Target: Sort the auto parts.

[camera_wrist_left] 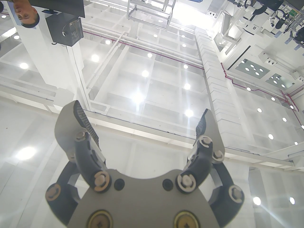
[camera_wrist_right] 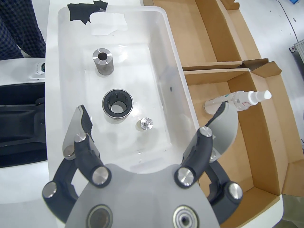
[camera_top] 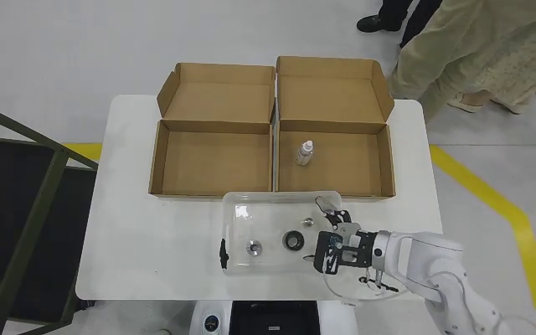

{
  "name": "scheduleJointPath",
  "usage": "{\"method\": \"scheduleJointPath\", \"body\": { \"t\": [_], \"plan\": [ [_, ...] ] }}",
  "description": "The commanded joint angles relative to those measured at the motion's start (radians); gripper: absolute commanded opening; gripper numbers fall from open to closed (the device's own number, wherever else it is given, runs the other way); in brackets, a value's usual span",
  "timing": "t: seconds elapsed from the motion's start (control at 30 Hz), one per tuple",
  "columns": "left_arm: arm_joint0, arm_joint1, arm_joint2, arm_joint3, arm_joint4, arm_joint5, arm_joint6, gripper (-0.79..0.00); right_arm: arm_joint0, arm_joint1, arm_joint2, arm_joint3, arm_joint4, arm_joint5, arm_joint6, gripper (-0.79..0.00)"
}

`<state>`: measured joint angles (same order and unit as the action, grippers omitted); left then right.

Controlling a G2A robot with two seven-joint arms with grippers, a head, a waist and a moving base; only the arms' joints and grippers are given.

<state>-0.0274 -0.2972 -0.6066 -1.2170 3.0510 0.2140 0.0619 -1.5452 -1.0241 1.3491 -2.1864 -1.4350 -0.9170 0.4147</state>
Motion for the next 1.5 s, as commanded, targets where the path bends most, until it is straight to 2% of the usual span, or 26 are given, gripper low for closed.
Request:
{"method": "scheduleJointPath", "body": {
  "t": [0.0, 0.13, 0.33, 0.5, 0.77, 0.87, 0.97, 1.17, 1.4, 1.47],
  "plan": [
    [0.0, 0.0, 0.0, 0.0, 0.0, 0.0, 0.0, 0.0, 0.005, 0.001, -0.003, 0.003, 0.041, -0.01, 0.036, 0.0],
    [0.0, 0.0, 0.0, 0.0, 0.0, 0.0, 0.0, 0.0, 0.038, 0.003, -0.013, 0.02, 0.151, -0.035, 0.102, 0.0],
    [0.0, 0.0, 0.0, 0.0, 0.0, 0.0, 0.0, 0.0, 0.085, 0.009, -0.044, 0.049, 0.234, -0.045, 0.216, 0.0],
    [0.0, 0.0, 0.0, 0.0, 0.0, 0.0, 0.0, 0.0, 0.117, 0.013, -0.063, 0.062, 0.25, -0.023, 0.299, -0.068],
    [0.0, 0.0, 0.0, 0.0, 0.0, 0.0, 0.0, 0.0, 0.151, 0.019, -0.1, 0.076, 0.265, 0.017, 0.398, -0.062],
    [0.0, 0.0, 0.0, 0.0, 0.0, 0.0, 0.0, 0.0, 0.163, 0.02, -0.113, 0.073, 0.255, 0.039, 0.434, -0.126],
    [0.0, 0.0, 0.0, 0.0, 0.0, 0.0, 0.0, 0.0, 0.174, 0.021, -0.128, 0.072, 0.243, 0.056, 0.463, -0.259],
    [0.0, 0.0, 0.0, 0.0, 0.0, 0.0, 0.0, 0.0, 0.198, 0.023, -0.152, 0.096, 0.259, 0.075, 0.49, -0.274],
    [0.0, 0.0, 0.0, 0.0, 0.0, 0.0, 0.0, 0.0, 0.238, 0.021, -0.198, 0.123, 0.292, 0.108, 0.534, -0.394],
    [0.0, 0.0, 0.0, 0.0, 0.0, 0.0, 0.0, 0.0, 0.257, 0.02, -0.211, 0.126, 0.308, 0.119, 0.554, -0.379]
  ]
}}
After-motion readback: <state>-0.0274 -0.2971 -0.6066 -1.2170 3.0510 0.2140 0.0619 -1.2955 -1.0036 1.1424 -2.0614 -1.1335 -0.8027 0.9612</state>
